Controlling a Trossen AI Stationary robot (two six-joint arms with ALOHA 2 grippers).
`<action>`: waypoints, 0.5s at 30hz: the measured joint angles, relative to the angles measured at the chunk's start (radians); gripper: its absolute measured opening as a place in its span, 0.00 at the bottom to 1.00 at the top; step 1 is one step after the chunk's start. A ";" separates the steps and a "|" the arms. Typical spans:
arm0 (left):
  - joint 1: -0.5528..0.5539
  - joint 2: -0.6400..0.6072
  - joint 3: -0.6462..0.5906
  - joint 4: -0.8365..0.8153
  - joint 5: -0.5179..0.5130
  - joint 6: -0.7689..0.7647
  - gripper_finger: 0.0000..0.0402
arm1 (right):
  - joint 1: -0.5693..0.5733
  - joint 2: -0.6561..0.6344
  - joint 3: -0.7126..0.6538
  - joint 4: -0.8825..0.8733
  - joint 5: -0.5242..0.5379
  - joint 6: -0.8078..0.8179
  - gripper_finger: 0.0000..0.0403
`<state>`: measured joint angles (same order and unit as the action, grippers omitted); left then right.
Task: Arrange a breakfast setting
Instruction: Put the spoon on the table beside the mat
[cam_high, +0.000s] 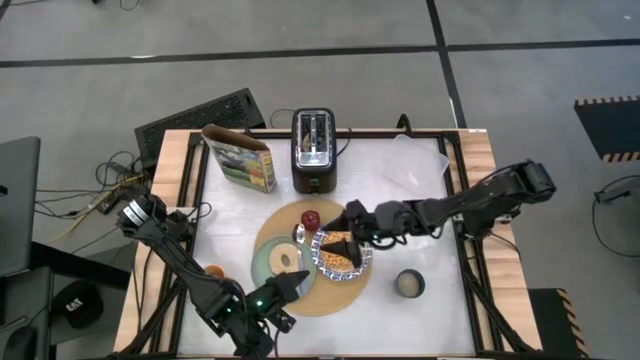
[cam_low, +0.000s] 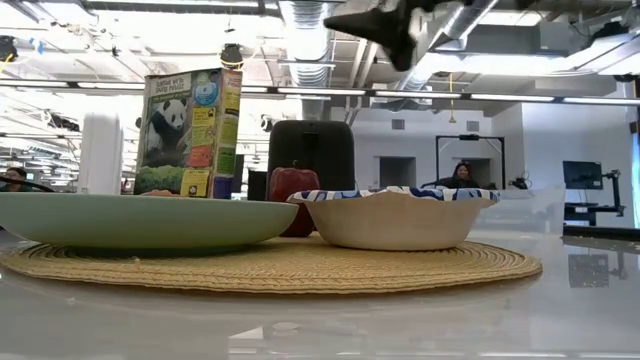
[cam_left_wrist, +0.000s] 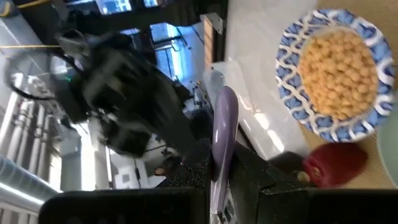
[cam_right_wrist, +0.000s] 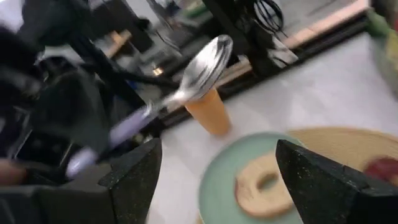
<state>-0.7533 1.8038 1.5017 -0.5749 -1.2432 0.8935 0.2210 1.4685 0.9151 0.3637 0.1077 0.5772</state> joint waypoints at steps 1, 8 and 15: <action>0.000 0.000 0.000 0.026 0.001 0.022 0.05 | -0.012 0.014 0.001 0.032 -0.020 0.011 0.84; 0.005 -0.001 0.000 0.137 0.037 0.143 0.05 | -0.072 0.088 0.001 0.279 -0.122 0.026 0.80; 0.027 -0.001 0.000 0.141 0.053 0.146 0.05 | -0.078 0.151 0.051 0.320 -0.189 0.047 0.76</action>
<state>-0.7260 1.8030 1.5017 -0.4340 -1.1901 1.0390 0.1430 1.6193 0.9660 0.6837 -0.0810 0.6243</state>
